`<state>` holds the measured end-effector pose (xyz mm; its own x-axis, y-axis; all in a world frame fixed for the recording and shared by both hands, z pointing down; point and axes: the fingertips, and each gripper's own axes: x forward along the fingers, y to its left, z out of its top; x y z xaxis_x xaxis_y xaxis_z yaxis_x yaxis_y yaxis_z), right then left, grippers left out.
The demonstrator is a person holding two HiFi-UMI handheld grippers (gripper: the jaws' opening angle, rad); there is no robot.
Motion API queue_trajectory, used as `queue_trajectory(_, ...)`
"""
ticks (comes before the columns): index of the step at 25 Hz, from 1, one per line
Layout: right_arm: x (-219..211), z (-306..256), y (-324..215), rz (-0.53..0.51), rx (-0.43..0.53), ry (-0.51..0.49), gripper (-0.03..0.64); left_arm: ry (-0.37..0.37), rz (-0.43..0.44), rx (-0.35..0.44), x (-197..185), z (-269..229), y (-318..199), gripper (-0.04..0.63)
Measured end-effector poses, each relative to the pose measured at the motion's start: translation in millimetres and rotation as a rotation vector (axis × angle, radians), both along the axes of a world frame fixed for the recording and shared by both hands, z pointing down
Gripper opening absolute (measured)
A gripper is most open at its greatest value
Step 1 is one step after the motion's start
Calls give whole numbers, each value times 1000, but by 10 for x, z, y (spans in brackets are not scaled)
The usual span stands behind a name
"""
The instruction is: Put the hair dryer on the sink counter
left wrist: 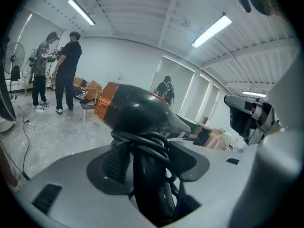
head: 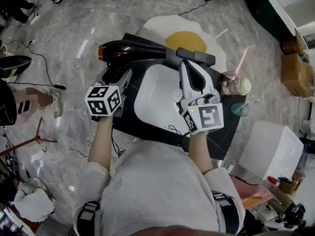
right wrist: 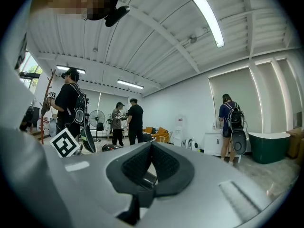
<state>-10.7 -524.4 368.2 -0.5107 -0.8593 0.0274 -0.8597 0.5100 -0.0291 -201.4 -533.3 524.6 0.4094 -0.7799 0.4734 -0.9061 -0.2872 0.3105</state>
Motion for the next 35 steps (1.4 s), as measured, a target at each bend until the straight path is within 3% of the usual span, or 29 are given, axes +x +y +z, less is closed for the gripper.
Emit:
queue_trajectory(9, 223, 364, -153, 21, -57, -43, 11, -47, 37, -126, 206, 546, -254, 261)
queue_trajectory(16, 259, 406, -264, 13, -67, -9, 11, -77, 55, -193, 312, 863, -366, 261)
queue_trajectory(35, 341, 564, -368, 26, -97, -5, 11, -90, 31, -301, 303, 1302, -449, 264)
